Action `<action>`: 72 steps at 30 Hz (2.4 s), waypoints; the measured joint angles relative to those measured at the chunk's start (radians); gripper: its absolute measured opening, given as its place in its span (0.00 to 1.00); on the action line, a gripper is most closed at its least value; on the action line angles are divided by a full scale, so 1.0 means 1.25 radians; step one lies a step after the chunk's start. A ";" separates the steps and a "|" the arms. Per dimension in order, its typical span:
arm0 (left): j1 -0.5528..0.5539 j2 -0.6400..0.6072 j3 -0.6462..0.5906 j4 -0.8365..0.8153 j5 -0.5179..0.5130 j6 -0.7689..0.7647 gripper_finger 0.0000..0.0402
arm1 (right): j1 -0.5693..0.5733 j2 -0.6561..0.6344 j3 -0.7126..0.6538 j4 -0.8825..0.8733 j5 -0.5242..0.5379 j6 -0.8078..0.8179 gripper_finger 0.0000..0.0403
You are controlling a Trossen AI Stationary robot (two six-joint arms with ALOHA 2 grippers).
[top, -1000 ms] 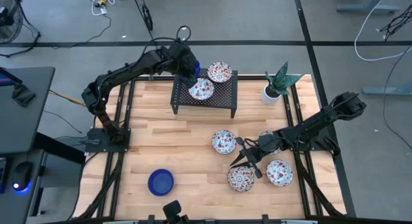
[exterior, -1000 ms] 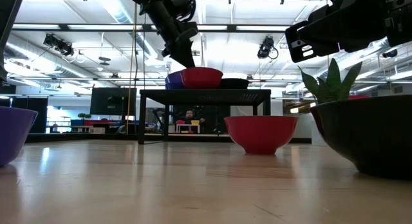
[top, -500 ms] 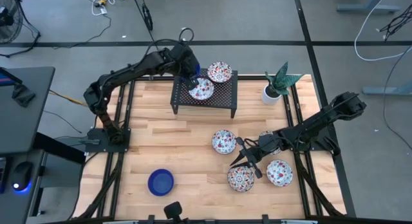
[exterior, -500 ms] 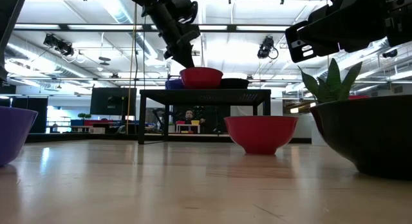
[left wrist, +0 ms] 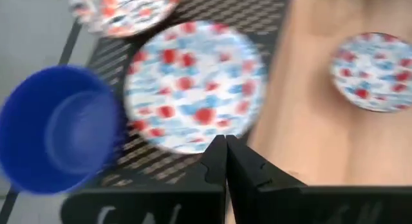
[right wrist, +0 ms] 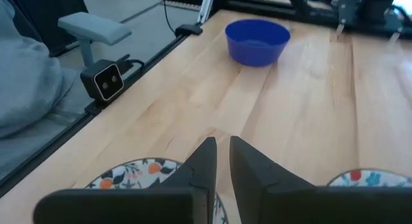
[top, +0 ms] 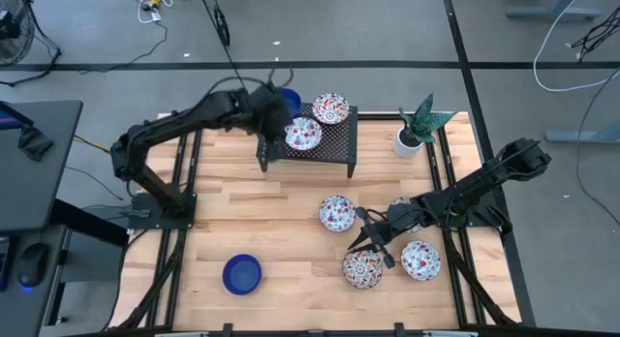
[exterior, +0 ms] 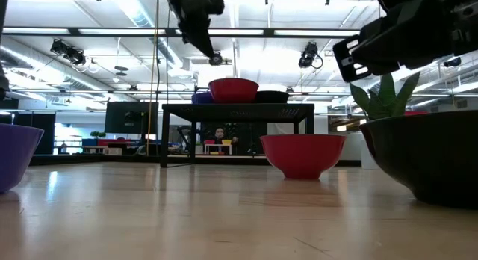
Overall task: Pick & Place Mini bowls
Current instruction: Stack the bottom orange bowl on top of the other orange bowl on the shelf
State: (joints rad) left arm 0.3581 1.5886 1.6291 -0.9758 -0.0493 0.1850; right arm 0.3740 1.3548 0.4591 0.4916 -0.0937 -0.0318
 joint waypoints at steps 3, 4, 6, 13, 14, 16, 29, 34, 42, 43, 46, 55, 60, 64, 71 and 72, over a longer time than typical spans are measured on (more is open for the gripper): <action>-0.063 -0.001 0.000 -0.014 0.000 -0.008 0.01 | 0.000 0.000 0.000 -0.017 0.000 0.025 0.11; -0.086 -0.001 -0.003 -0.017 0.000 -0.008 0.01 | 0.000 0.000 0.000 -0.022 0.000 0.033 0.11; -0.130 -0.010 -0.037 0.001 0.001 0.003 0.02 | 0.001 0.000 0.000 -0.036 0.000 0.046 0.11; -0.255 -0.161 -0.335 0.140 0.001 -0.043 0.01 | 0.001 0.000 0.000 -0.048 0.005 0.060 0.11; -0.273 -0.194 -0.387 0.184 0.001 -0.064 0.01 | 0.001 0.000 0.000 -0.045 0.012 0.058 0.11; -0.309 -0.261 -0.489 0.286 0.001 -0.103 0.02 | 0.001 0.000 0.000 -0.039 0.031 0.052 0.11; -0.464 -0.400 -1.059 1.259 -0.008 -0.218 0.01 | 0.000 0.000 0.000 0.103 -0.013 0.107 0.11; -0.485 -0.362 -1.111 1.428 -0.015 -0.227 0.04 | 0.008 -0.004 0.021 0.088 -0.045 0.103 0.11; -0.501 -0.313 -1.108 1.435 -0.098 -0.229 0.02 | 0.131 -0.001 0.258 -0.507 0.086 0.153 0.14; -0.501 -0.309 -1.108 1.434 -0.107 -0.230 0.02 | 0.150 -0.001 0.285 -0.579 0.110 0.168 0.15; -0.501 -0.294 -1.108 1.435 -0.122 -0.230 0.02 | 0.197 -0.001 0.335 -0.696 0.150 0.222 0.19; -0.498 -0.281 -1.108 1.438 -0.162 -0.198 0.04 | 0.314 0.030 0.349 -0.709 0.213 0.379 0.39; -0.498 -0.281 -1.108 1.436 -0.176 -0.182 0.04 | 0.362 0.101 0.350 -0.660 0.256 0.352 0.43; -0.498 -0.281 -1.108 1.437 -0.178 -0.173 0.04 | 0.370 0.170 0.350 -0.622 0.270 0.292 0.42; -0.498 -0.281 -1.107 1.436 -0.183 -0.172 0.04 | 0.368 0.223 0.349 -0.616 0.351 0.243 0.38; -0.498 -0.281 -1.107 1.436 -0.182 -0.172 0.04 | 0.369 0.225 0.349 -0.620 0.351 0.243 0.37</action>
State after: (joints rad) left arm -0.2649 1.2373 0.2447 0.8195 -0.2773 -0.0296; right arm 0.8349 1.6359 0.8959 -0.2833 0.3453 0.2715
